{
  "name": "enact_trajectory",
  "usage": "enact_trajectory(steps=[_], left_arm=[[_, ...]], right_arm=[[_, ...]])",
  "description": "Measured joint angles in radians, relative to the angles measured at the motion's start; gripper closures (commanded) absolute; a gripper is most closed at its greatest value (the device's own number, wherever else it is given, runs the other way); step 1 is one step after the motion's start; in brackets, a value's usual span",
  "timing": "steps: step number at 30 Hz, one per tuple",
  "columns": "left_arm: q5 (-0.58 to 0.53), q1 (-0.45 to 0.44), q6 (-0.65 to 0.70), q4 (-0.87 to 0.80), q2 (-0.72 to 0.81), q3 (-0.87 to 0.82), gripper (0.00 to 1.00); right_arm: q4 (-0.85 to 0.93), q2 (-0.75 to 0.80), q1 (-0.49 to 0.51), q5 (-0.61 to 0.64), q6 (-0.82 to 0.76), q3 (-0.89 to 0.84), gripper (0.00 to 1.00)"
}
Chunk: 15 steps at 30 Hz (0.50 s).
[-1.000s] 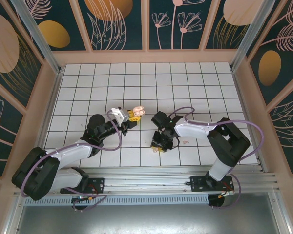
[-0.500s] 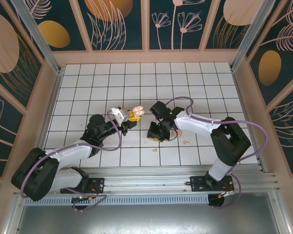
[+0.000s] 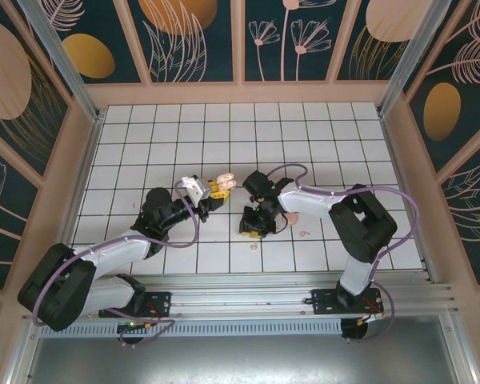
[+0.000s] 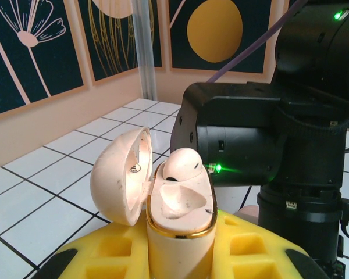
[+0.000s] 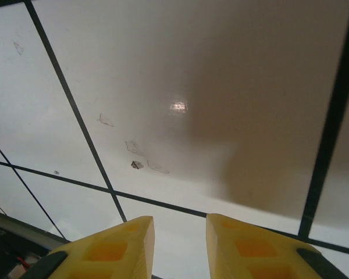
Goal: Insert wireless bluetooth earbuds into charging case
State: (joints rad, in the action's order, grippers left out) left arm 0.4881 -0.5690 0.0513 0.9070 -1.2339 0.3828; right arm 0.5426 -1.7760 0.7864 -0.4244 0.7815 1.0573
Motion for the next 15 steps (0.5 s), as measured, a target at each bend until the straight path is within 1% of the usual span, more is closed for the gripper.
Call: enact_trajectory(steps=[5,15], left_arm=[[0.0,0.0,0.0,-0.001,0.0,0.0,0.89],[-0.003,0.0,0.0,-0.01,0.001,0.0,0.89]], right_arm=[[-0.018,-0.025,0.001,-0.023,-0.022,-0.003,0.7],[-0.036,-0.013,0.001,-0.022,-0.026,-0.042,0.69]])
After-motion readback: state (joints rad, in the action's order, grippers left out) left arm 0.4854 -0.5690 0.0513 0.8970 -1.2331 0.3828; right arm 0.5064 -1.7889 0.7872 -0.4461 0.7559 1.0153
